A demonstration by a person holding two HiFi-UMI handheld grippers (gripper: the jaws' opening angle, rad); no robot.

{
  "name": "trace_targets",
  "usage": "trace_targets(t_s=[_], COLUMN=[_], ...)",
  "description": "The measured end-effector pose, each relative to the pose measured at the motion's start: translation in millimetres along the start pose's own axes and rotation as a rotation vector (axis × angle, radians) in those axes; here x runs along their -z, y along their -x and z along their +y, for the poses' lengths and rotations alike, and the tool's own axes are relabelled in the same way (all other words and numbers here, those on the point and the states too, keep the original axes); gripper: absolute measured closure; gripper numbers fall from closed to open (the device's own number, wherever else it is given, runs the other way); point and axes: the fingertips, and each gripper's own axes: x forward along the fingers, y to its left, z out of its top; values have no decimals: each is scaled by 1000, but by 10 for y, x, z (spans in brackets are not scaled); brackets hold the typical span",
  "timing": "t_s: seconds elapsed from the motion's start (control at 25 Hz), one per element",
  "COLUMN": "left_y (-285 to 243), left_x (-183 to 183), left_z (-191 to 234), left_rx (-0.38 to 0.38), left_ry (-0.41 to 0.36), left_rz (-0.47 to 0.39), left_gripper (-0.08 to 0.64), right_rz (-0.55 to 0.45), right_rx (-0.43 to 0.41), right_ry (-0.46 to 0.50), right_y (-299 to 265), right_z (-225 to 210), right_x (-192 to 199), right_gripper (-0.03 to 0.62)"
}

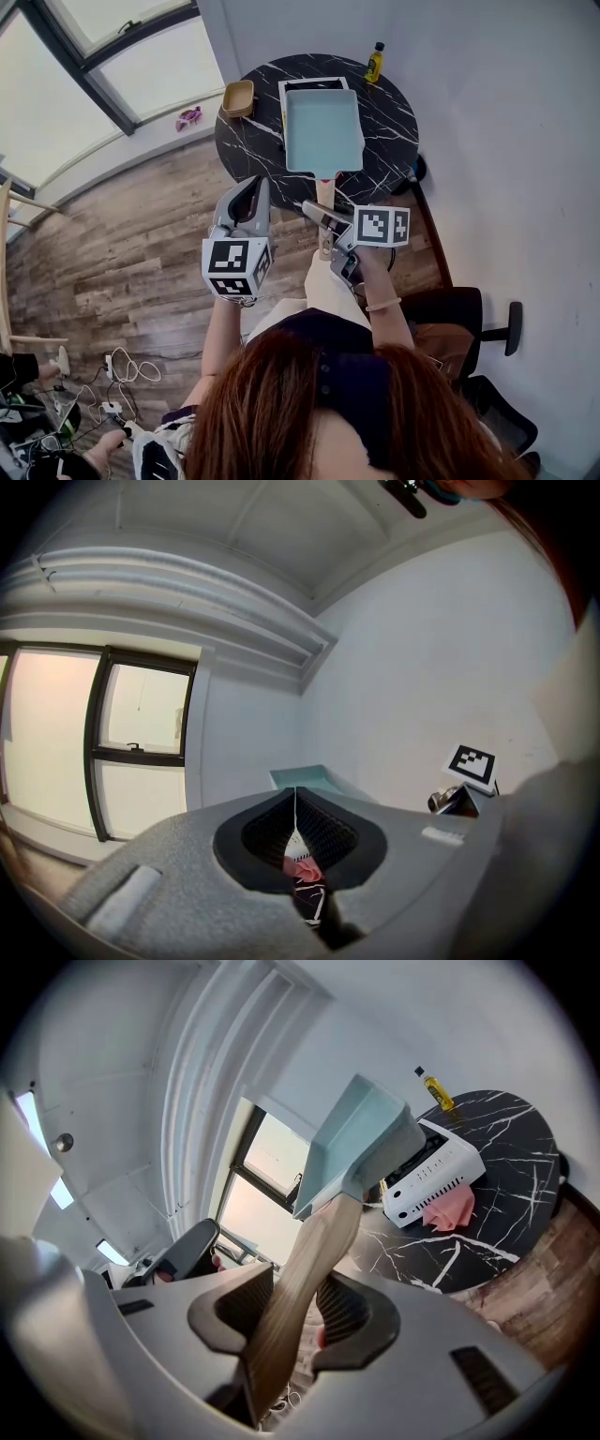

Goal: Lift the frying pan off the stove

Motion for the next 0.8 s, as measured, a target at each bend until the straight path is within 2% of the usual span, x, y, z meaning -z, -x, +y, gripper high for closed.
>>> trace_targets(t_s=[0.28, 0.52, 0.68, 0.8], left_y=[-4, 486, 384, 497], left_x=[24, -36, -3, -25], left_z=[25, -85, -78, -109], left_rx=[-5, 12, 13, 16], left_ry=[5, 9, 15, 15], left_rz=[-2, -23, -21, -28], left_gripper=[546, 546, 546, 546], right_rz=[-2, -21, -17, -17], right_rx=[-3, 4, 2, 2], right_ry=[-2, 12, 11, 23], right_y=[27, 229, 220, 290], right_z=[-3, 339, 283, 391], right_x=[25, 358, 316, 419], right_gripper=[442, 440, 440, 440])
